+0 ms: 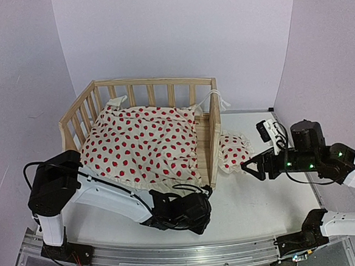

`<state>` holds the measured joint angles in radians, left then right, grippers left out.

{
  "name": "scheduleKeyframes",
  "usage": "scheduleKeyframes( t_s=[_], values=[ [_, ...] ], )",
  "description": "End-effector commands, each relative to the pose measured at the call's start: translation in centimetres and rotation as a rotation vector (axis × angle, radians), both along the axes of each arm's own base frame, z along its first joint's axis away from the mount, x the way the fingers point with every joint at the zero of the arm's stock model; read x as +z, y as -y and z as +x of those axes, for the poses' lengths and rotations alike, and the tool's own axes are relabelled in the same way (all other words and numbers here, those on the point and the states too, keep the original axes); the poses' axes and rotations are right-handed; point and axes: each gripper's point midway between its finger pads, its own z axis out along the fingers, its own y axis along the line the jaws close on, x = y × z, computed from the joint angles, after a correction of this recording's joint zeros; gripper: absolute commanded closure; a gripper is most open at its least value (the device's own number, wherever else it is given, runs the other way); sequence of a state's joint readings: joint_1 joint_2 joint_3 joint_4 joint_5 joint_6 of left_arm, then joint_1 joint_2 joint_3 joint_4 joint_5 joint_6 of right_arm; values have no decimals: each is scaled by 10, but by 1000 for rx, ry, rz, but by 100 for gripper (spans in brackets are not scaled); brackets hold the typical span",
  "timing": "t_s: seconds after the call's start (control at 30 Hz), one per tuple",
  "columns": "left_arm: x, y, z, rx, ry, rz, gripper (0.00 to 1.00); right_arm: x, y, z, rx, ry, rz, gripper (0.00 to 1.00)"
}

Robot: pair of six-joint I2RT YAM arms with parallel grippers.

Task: Set up the pet bed

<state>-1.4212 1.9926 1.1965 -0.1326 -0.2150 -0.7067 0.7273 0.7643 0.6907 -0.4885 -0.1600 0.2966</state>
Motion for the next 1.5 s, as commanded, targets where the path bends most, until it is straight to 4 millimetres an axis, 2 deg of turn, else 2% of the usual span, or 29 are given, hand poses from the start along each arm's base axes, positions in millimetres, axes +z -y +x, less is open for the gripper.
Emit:
scheduleKeyframes(
  t_s=[0.0,0.1,0.23,0.5,0.63,0.73,0.83,0.93,1.0,1.1,1.23,1.27,1.3,1.47],
  values=[
    [19,7,10,6,67,-6,60,6,0,-1,-1,19,22,30],
    [22,8,13,7,81,-1,58,6,0,-1,-2,19,21,30],
    [18,6,15,15,85,15,57,4,1,-1,-3,16,18,30],
    [-4,5,17,9,87,76,60,1,1,-2,-1,11,16,30],
    [-21,-3,17,20,89,134,63,0,2,-3,-1,10,15,30],
    [-33,-11,18,27,87,180,68,-2,2,-4,-1,5,14,30],
    [-36,-15,16,31,86,197,82,-3,3,-4,-5,5,13,30],
    [-30,-16,15,35,83,189,97,-2,4,-3,-10,9,11,29],
    [-23,-13,14,29,79,180,100,-2,5,-3,-13,12,7,29],
    [2,-7,9,8,68,126,100,-3,6,-1,-18,14,-3,29],
    [58,-7,7,11,72,-10,100,-7,9,1,-40,17,-17,26],
    [81,-10,8,21,81,-65,100,-7,9,2,-46,21,-15,25],
    [96,-13,8,24,87,-104,100,-7,9,4,-52,29,-6,24],
    [148,-27,15,43,76,-261,100,-9,2,15,-58,24,-24,23]
  ],
)
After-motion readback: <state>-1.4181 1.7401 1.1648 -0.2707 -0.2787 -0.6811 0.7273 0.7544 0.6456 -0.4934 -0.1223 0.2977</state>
